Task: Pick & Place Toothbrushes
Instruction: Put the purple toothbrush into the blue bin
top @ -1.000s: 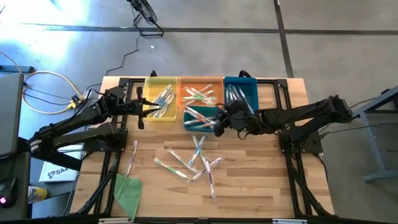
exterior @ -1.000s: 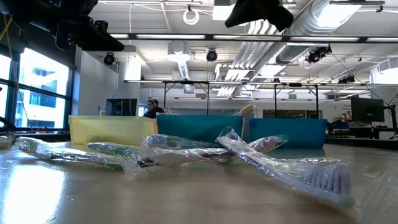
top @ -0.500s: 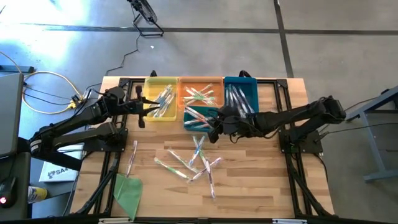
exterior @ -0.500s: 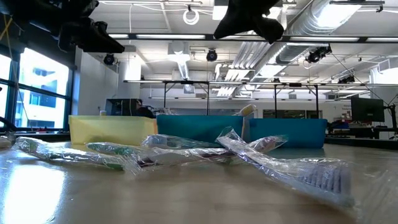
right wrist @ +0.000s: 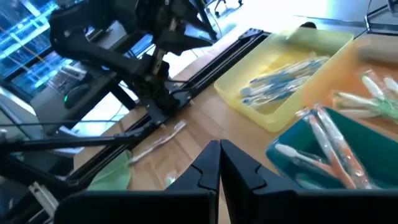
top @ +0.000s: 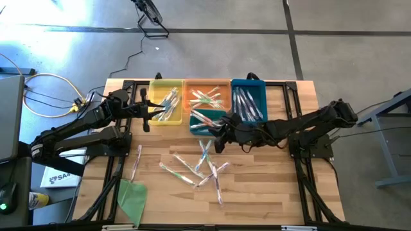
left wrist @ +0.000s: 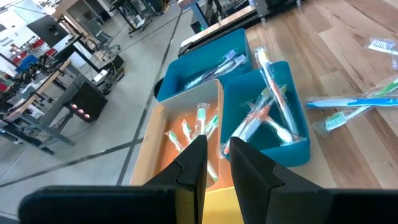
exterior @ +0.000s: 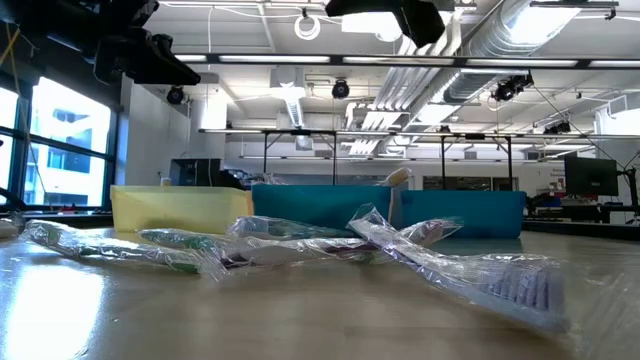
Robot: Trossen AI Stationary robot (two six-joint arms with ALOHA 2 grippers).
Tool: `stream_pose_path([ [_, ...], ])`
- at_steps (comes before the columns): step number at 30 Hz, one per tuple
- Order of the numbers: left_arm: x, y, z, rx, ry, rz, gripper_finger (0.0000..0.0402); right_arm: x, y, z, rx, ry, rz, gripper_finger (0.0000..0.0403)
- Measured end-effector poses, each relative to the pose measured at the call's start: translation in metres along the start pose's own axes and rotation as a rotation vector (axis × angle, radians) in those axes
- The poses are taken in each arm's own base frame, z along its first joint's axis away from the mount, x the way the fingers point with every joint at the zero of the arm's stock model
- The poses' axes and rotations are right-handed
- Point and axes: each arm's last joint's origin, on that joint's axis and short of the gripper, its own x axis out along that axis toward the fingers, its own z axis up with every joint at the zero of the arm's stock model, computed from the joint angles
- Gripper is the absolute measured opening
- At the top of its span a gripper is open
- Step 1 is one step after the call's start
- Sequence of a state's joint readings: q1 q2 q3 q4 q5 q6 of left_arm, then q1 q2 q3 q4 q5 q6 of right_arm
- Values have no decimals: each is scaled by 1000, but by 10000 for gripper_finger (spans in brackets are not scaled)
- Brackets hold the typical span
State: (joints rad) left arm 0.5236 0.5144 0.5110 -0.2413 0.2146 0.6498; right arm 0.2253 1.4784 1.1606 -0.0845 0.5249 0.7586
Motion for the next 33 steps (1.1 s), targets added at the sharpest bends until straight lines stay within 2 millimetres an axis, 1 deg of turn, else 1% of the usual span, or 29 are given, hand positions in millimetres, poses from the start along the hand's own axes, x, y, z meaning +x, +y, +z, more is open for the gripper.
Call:
stream_pose_path([
  [5,0,0,0,0,0,0,64,-1,4,5,14,-27,25,4],
  [12,0,0,0,0,0,0,64,-10,23,32,-55,-96,82,4],
  [14,0,0,0,0,0,-1,64,-12,27,37,-66,-108,94,3],
  [16,0,0,0,0,0,-1,64,-14,28,37,-73,-101,94,4],
  [20,0,0,0,0,0,-1,64,-16,27,28,-44,-31,63,3],
  [24,0,0,0,0,0,-1,64,-11,26,11,30,55,25,3],
  [27,0,0,0,0,6,11,64,1,28,-4,70,133,38,4],
  [33,0,2,0,2,23,44,64,30,25,-44,51,273,-8,3],
])
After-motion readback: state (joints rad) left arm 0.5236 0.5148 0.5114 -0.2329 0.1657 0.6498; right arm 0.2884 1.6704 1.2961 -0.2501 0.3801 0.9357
